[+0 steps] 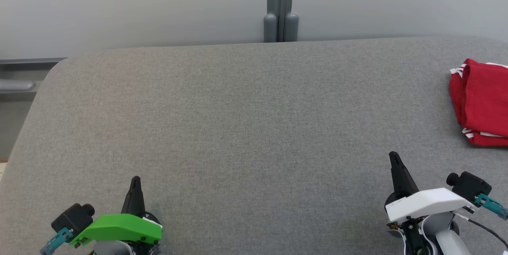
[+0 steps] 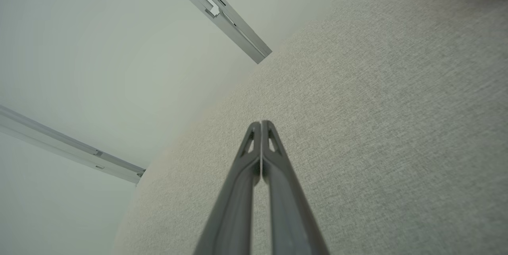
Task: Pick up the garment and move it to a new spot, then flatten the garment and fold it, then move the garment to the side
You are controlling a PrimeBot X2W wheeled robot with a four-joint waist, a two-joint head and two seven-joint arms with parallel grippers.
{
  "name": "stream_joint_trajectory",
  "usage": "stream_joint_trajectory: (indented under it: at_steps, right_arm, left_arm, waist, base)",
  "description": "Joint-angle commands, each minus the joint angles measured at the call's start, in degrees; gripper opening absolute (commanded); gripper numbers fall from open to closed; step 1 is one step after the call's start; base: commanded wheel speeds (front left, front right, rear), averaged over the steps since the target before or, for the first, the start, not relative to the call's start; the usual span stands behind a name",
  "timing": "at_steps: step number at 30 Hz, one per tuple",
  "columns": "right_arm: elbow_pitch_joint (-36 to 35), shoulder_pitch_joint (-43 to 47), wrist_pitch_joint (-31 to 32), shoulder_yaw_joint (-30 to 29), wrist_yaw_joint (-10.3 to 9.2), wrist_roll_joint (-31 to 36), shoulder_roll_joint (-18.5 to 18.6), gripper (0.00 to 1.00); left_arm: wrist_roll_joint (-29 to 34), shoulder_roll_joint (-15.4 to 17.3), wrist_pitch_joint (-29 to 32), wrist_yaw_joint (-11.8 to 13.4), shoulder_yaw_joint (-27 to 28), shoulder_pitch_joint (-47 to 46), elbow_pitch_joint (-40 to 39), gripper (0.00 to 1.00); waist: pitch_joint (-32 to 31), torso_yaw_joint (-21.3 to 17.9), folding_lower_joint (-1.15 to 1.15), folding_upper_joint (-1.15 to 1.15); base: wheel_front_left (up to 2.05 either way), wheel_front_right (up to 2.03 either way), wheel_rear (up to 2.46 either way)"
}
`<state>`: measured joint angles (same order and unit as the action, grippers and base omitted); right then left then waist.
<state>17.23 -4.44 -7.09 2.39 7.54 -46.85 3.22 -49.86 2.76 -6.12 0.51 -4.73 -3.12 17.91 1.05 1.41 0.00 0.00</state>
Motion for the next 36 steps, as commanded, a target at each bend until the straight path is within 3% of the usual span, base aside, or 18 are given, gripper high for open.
stream_joint_trajectory:
  at_steps: [1,36]
  right_arm:
    - [-1.0,-1.4,0.4,-0.5,-0.03,-2.1,0.4,0.0]
    - [-2.3,-1.7,6.4,-4.0,-0.05,-23.8,0.5,0.0]
  left_arm:
    - [-1.8,0.3,0.4,-0.5,0.7,-1.8,-1.0,0.0]
    - [-21.7,0.3,6.4,-4.3,5.9,-2.7,-2.5,0.0]
  waist:
    - [0.0,0.0,0.0,0.0]
    - [-0.3,-0.6,0.0,0.0]
  base:
    - [0.0,0.0,0.0]
    - [0.0,0.0,0.0]
